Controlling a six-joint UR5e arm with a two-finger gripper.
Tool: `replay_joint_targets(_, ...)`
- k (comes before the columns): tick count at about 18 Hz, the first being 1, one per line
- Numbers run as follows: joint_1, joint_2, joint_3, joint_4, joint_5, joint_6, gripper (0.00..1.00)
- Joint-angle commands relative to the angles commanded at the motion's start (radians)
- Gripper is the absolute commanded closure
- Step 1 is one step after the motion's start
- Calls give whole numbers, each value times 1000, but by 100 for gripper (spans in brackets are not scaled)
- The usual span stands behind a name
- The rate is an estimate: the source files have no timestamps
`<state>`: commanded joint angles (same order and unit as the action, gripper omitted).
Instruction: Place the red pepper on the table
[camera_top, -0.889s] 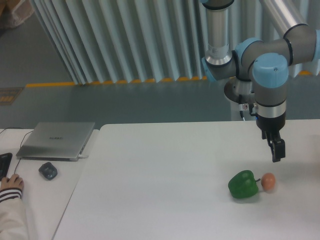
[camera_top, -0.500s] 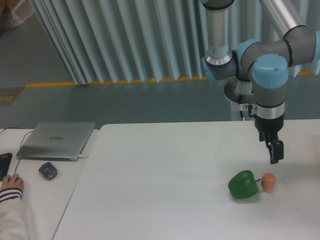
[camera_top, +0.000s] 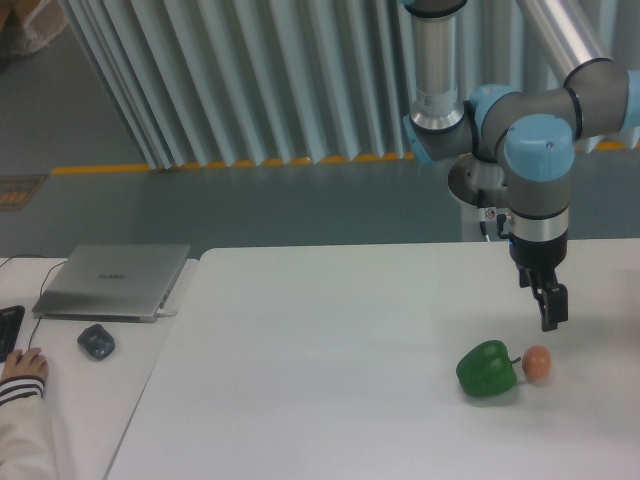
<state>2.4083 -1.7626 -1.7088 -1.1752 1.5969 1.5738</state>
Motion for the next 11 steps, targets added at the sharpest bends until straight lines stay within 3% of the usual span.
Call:
replay_joint_targets(4, -1, 5, -31, 71, 104, 9, 0)
replay_joint_targets(11, 32, 0, 35, 58, 133, 38, 0)
